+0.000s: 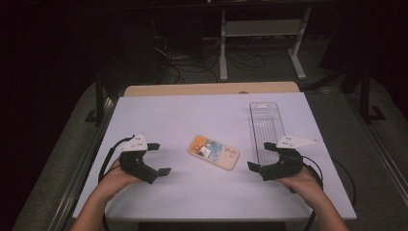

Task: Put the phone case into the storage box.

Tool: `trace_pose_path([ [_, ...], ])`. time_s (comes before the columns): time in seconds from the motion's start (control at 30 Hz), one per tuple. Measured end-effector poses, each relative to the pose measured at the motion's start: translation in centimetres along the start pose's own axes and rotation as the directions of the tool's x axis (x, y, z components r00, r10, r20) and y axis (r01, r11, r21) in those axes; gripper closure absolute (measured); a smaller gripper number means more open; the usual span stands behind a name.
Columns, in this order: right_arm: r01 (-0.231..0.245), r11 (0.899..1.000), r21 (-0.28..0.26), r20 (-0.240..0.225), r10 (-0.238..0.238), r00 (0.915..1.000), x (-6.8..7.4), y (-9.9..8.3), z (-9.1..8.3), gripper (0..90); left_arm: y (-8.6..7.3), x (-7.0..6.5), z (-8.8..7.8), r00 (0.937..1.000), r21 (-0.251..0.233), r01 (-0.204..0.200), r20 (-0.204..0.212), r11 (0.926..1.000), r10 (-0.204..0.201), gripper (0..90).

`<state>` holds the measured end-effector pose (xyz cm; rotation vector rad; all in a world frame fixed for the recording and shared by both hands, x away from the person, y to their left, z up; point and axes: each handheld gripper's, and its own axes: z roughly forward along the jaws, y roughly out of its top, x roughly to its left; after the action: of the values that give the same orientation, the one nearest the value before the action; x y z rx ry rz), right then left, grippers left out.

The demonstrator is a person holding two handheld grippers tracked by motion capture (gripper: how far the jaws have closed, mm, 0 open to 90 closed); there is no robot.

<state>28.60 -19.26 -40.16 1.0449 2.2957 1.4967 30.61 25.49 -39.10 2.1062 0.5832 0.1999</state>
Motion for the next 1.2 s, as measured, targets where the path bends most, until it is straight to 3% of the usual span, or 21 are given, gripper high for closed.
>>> trace_pose_path([
  [0.37, -0.007, 1.0, -0.007, -0.013, 0.007, 0.9999, -0.2, 0.0, 0.0, 1.0, 0.4, 0.3, 1.4, 0.9999, 0.014, 0.007, 0.014, 0.9999, -0.007, 0.0],
  [0.57, -0.006, 1.0, -0.013, -0.015, 0.005, 0.9999, -0.3, -0.1, -0.1, 1.0, 0.8, 0.4, 2.3, 0.9997, 0.029, -0.016, 0.018, 0.9995, 0.015, 0.0],
  [1.07, -0.009, 1.0, -0.012, -0.002, 0.009, 1.0, -0.1, -0.1, -0.1, 1.0, 3.0, 0.5, 4.0, 0.9985, -0.002, -0.036, 0.041, 0.9993, 0.036, 0.0],
  [1.2, -0.009, 1.0, -0.012, 0.0, 0.009, 1.0, -0.1, -0.1, -0.1, 1.0, 3.3, 0.6, 4.3, 0.9986, -0.01, -0.026, 0.046, 0.9996, 0.026, 0.0],
])
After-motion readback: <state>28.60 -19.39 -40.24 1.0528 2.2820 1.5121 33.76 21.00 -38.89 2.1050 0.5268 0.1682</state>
